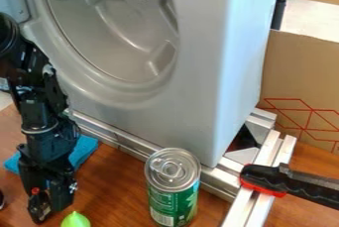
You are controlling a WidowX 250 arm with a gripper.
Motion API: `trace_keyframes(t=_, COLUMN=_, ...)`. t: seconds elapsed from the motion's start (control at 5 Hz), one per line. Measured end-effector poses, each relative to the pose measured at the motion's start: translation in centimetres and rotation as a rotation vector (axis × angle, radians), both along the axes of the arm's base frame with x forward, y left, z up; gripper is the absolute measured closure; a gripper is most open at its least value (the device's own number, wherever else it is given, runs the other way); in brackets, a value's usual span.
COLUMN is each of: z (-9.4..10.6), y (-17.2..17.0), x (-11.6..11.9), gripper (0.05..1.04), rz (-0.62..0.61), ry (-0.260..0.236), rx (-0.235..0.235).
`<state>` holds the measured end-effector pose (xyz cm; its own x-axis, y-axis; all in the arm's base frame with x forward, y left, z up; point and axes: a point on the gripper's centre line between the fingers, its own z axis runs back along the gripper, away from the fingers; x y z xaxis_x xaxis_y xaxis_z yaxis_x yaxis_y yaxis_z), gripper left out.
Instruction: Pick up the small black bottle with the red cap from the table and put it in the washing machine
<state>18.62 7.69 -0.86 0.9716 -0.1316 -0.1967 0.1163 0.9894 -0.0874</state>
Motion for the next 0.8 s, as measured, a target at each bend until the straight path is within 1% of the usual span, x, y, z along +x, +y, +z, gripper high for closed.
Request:
trace_keyframes(t=0.2, z=-0.06, y=0.26, x=-0.83, gripper=0.083, rz=0.027, ry=0.058, rx=0.023)
trace_keyframes(t=0.4, z=0.03, y=0.51, x=-1.5, gripper=0.118, rz=0.038, ry=0.095, rx=0.04)
trace_keyframes(t=0.6, z=-0.18, y=0.54, x=-1.82, gripper=0.426, rz=0.049, ry=0.088, rx=0.033)
trace_keyframes(t=0.8, z=-0.49, y=0.09, x=-1.25, gripper=0.698, rz=0.064, ry=-0.003, rx=-0.006)
